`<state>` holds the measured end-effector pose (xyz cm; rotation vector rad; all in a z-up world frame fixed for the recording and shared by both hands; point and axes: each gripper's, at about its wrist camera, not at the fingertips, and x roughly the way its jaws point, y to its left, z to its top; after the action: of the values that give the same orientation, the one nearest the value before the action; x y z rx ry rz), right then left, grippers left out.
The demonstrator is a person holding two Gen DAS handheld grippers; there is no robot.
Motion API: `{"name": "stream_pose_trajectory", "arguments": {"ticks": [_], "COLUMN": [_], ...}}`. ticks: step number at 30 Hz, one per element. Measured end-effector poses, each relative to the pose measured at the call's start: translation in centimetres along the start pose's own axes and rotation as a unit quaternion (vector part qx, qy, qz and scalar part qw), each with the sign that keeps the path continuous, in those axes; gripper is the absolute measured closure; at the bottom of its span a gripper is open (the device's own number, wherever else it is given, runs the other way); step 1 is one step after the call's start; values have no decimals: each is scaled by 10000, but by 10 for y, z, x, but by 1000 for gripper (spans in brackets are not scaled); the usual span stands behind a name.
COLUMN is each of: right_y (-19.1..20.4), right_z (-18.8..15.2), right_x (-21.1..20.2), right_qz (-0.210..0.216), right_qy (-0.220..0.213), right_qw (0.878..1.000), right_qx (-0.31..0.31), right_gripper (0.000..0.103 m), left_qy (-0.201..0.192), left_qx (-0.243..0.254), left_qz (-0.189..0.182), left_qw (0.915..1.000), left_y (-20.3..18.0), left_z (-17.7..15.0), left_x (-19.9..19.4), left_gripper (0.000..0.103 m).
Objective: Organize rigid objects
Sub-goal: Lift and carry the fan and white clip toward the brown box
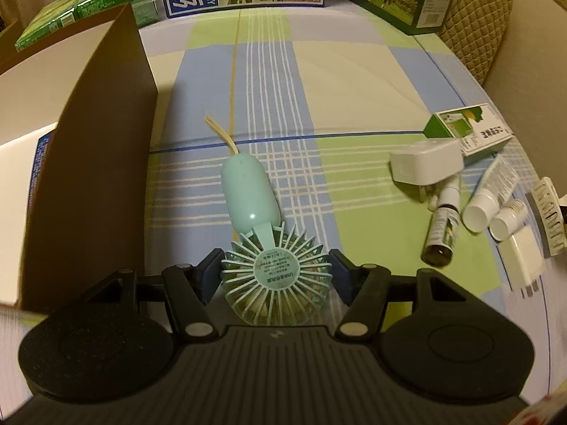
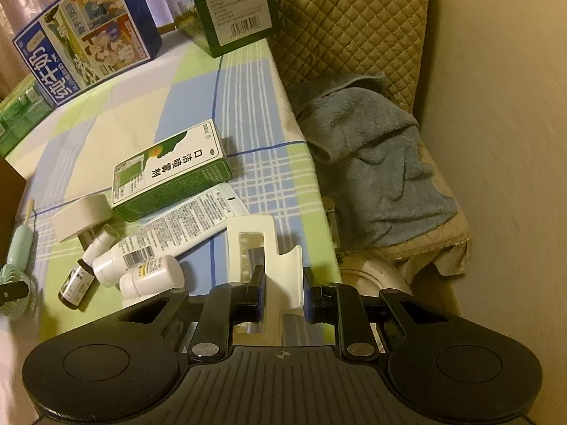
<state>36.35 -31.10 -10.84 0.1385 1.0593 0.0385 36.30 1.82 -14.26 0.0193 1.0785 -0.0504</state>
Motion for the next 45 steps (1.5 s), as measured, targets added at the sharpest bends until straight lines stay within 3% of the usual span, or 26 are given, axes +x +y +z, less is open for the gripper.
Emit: {"name": "stream_pose_trajectory", "arguments": {"ticks": [9, 15, 26, 28, 37, 45], "right_y": [9, 16, 19, 19, 20, 34], "right_z": [-8, -18, -22, -23, -25, -24], "right_x": [-23, -26, -26, -27, -31, -36], "right_qz": [188, 315, 344, 338, 353, 464], "right_qy": [-99, -3, 20, 23, -11, -74], "right_qw": [9998, 9994, 9992, 9992, 9992, 9983], "right_qx": [-68, -120, -214, -211, -210, -349], "right_gripper": [86, 86, 86, 86, 86, 86], "left_qy": [69, 238, 447, 448, 284, 76], "left_qx": [38, -189, -859, -835, -408, -352], "left_qz": [-178, -188, 137, 154, 114, -77], "left_qw": [9998, 9994, 9952, 9954, 9987, 9993], "left_y": [4, 19, 17, 16, 15, 13], "left_z": [-29, -53, -44, -42, -55, -60], "left_x": [-17, -27, -12, -10, -26, -50], "left_gripper": [44, 43, 40, 44, 45, 46]}}
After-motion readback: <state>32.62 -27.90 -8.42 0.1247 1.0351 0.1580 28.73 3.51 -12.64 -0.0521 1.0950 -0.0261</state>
